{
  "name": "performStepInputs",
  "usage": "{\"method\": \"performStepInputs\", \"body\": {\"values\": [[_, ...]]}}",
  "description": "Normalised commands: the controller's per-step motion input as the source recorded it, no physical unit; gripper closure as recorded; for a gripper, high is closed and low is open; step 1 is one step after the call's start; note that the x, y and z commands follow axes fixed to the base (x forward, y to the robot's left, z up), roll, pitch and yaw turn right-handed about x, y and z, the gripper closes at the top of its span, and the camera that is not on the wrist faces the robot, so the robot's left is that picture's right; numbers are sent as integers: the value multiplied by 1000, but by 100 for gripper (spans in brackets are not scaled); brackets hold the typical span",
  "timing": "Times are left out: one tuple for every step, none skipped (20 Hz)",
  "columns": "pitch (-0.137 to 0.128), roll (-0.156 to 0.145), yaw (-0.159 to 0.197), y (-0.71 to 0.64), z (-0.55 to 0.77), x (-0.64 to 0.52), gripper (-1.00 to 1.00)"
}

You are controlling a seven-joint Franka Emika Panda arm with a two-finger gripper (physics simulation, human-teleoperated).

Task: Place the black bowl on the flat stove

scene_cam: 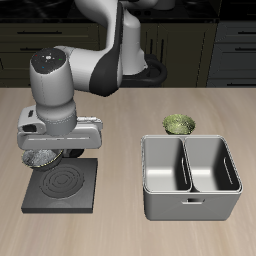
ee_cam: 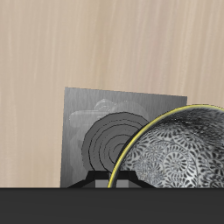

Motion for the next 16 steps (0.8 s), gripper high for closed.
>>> {"method": "performStepInputs", "body": {"values": [[53, 47, -23, 75, -310, 30, 100], [22, -22, 0, -8, -153, 33, 100], [31, 3, 44, 242, -341, -11, 100], [27, 27, -17, 73, -199, 20, 100], [22, -7, -29, 74, -201, 10, 100], [11, 35, 2, 190, -192, 28, 100], [17, -51, 116, 68, -208, 76, 100], [57, -34, -40, 144, -247, 1, 100], [158, -89, 41, 342, -430, 5, -100], [19, 3, -10, 208, -184, 2, -100], [27, -16, -33, 136, -105, -5, -100], [-8, 31, -14, 129, -31, -34, -100], [33, 14, -43, 152, -87, -12, -100], [12, -24, -10, 120, -43, -62, -100], [-3, 15, 16, 99, -40, -17, -100], [22, 7, -33, 104, -68, 6, -100]]}}
